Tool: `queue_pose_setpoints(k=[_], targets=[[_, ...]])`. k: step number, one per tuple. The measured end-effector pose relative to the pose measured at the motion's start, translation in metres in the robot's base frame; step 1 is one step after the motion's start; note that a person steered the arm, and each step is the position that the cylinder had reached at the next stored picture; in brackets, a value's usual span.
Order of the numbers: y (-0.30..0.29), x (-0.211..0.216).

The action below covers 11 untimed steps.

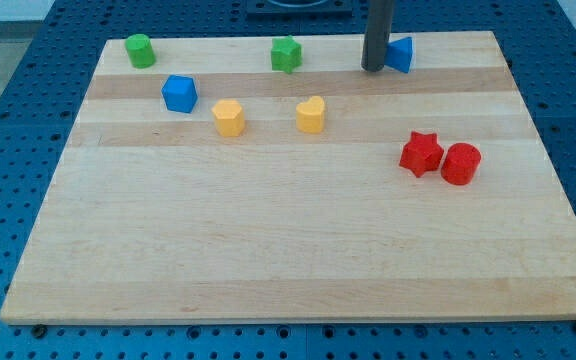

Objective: Move the blue triangle towards the top right corner

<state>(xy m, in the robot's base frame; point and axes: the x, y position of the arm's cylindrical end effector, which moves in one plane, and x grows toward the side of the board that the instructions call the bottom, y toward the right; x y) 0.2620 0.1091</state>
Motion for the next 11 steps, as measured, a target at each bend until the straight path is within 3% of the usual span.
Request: queue_pose_setpoints(k=[3, 5, 6, 11], targets=[[0.061, 0.0], [-0.011, -0.006], [-0.009, -0.016], [0.065, -0.03]])
